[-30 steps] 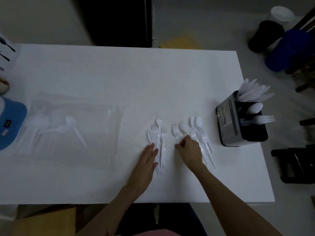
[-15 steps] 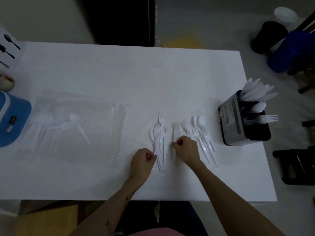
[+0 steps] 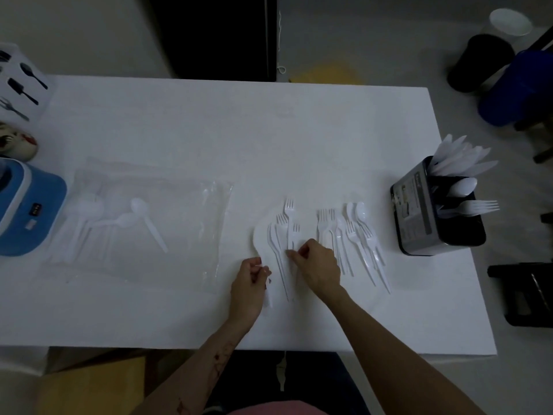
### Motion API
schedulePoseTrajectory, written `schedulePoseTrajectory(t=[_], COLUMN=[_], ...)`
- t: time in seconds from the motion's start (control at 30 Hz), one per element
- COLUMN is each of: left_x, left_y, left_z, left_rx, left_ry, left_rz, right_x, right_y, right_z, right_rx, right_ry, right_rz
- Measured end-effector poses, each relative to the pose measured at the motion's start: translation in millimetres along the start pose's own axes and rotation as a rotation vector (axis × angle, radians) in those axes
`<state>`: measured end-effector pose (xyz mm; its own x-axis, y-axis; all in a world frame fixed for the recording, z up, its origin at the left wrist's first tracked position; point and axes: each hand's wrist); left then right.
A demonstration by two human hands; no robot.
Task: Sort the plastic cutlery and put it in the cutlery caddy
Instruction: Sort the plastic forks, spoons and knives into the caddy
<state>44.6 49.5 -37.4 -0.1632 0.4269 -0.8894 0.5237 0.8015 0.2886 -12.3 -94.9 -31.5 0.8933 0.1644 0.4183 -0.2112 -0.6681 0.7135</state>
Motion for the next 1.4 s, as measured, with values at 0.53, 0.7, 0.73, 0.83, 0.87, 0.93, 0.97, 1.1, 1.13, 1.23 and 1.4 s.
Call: schedulePoseTrajectory(t=[0.53,0.7,0.73,0.83,0.87,0.93,0.97,1.1,1.13,1.23,1.4], left_x=[-2.8,0.3,1.9,4.5,4.1,2.3,1.5,-0.6,-1.3,-2.2,-4.3], left_y=[-4.0,2.0,2.9,3.7,3.5,2.9,2.5,0.2,0.2,0.2,-1.0], left_z=[-1.4,-1.3,-1.1,-1.4,-1.6,-1.6,-1.3,2.2,3.2,6.0,9.6], left_rx=[0.000,0.000,0.000,0.005,0.008,0.011,0.011,-0.017,-0.028,-0.061,-0.107], left_ry=[0.093,0.090,0.089,0.077,0.072,0.068,0.072,0.130,0.134,0.118,0.178], left_rz=[-0.232,-0.231,-0.234,-0.234,-0.234,-0.240,-0.246,-0.317,-0.329,-0.338,-0.436], right_x=[9.6,17.5,15.7,5.1,0.7,-5.9,-8.2,-14.4,-15.9,-17.7,-17.2], right_y=[-0.4,-3.8,-2.2,5.3,7.7,9.8,8.7,-6.9,-10.1,-11.1,3.5], right_z=[13.9,24.0,25.5,27.2,25.8,18.7,13.5,-3.5,-4.4,-2.0,-1.0], right_rx=[-0.058,0.002,-0.006,-0.075,-0.103,-0.134,-0.124,0.050,0.076,0.091,0.119], right_ry=[0.016,-0.034,-0.044,-0.084,-0.080,-0.036,0.008,0.115,0.109,0.096,0.131], right_rz=[0.120,0.165,0.166,0.196,0.201,0.195,0.166,-0.047,-0.046,-0.032,-0.027])
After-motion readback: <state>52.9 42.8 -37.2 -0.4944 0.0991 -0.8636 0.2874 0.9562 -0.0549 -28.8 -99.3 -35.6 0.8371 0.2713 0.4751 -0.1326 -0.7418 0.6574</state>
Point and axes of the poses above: each hand's wrist, its own z-axis towards the middle knuckle, its own y-axis out of the back of the hand, x = y × z, and after that the axes turned 11 degrees about -y, right-handed
